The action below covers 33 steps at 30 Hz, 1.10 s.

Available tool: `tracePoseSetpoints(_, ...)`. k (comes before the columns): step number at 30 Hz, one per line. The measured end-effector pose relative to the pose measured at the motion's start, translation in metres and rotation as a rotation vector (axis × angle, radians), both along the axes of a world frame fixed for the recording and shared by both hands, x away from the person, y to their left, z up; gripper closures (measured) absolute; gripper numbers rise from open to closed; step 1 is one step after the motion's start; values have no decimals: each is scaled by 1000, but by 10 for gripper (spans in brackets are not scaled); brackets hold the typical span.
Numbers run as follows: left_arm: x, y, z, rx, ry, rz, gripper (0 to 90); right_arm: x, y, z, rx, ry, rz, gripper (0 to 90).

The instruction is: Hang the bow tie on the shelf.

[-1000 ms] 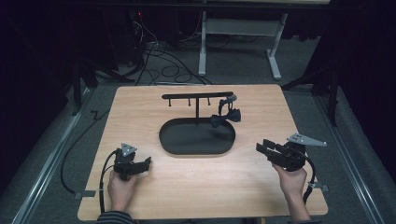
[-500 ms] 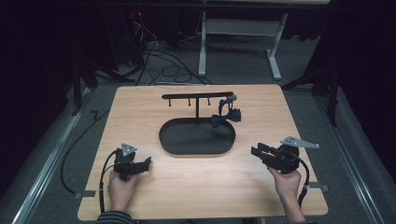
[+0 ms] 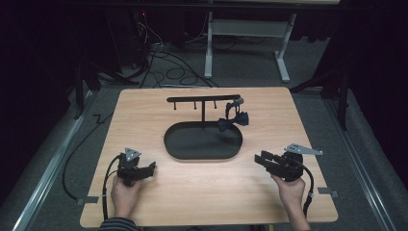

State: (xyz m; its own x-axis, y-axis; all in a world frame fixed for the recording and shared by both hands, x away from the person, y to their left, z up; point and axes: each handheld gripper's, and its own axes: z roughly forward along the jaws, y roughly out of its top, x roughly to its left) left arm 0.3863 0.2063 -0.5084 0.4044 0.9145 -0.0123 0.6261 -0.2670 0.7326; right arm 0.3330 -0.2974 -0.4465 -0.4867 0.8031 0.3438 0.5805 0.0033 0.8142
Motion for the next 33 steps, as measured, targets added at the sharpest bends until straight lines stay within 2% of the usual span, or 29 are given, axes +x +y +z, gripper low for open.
tracePoseSetpoints(21, 0, 0, 0, 0, 0, 0, 199, 2, 11, -14, -6, 26, 20, 577)
tracePoseSetpoints(26, 0, 0, 0, 0, 0, 0, 199, 2, 12, -16, -25, 25, 13, 576)
tracePoseSetpoints(33, 0, 0, 0, 0, 0, 0, 199, 4, 14, -26, -43, 44, 0, 577)
